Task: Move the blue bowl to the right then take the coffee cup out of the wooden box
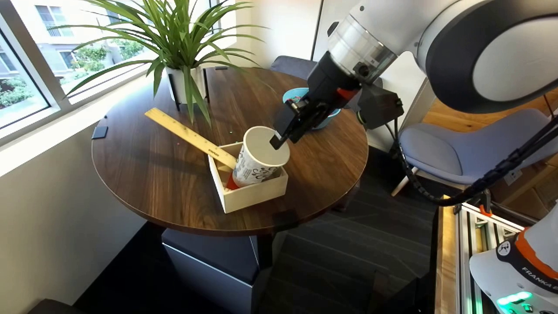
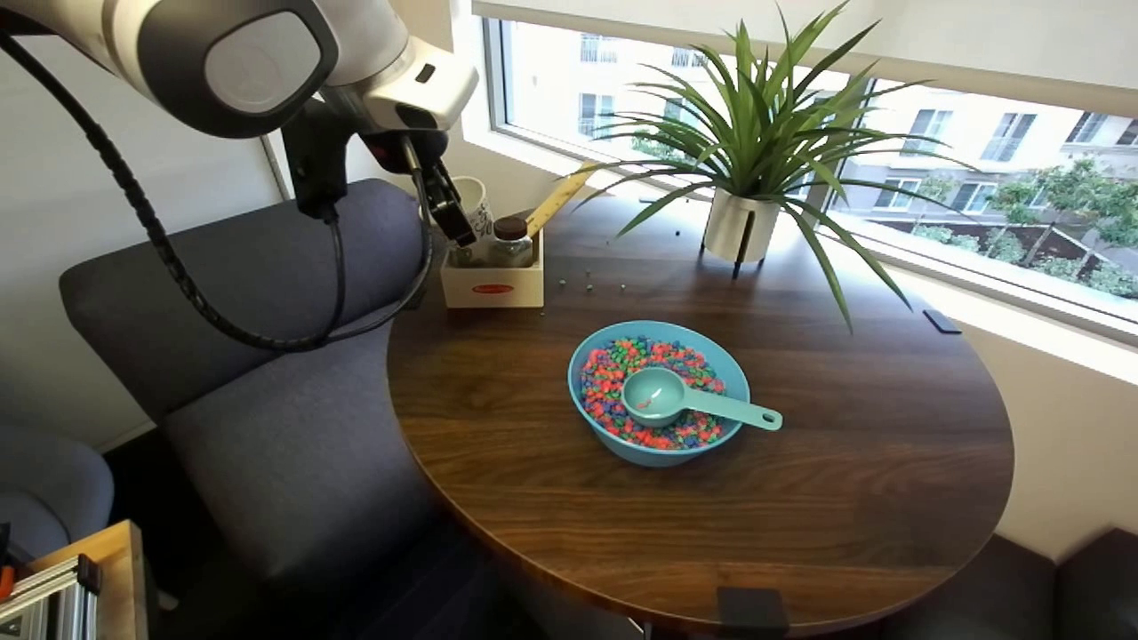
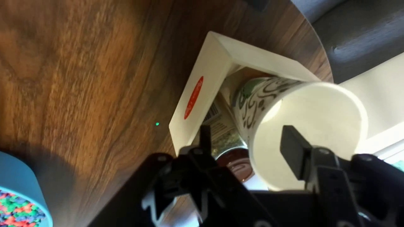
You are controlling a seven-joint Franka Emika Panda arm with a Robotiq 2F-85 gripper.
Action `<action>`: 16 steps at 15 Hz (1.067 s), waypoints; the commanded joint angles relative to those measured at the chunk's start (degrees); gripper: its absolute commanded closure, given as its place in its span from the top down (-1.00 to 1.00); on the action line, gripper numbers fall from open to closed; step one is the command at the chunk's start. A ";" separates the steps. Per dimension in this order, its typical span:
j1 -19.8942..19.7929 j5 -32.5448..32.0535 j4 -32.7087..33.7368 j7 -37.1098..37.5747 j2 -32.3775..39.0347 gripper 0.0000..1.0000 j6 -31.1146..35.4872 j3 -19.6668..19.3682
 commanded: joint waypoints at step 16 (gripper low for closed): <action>1.46 14.62 12.20 -10.34 -3.12 -0.98 -22.96 -5.65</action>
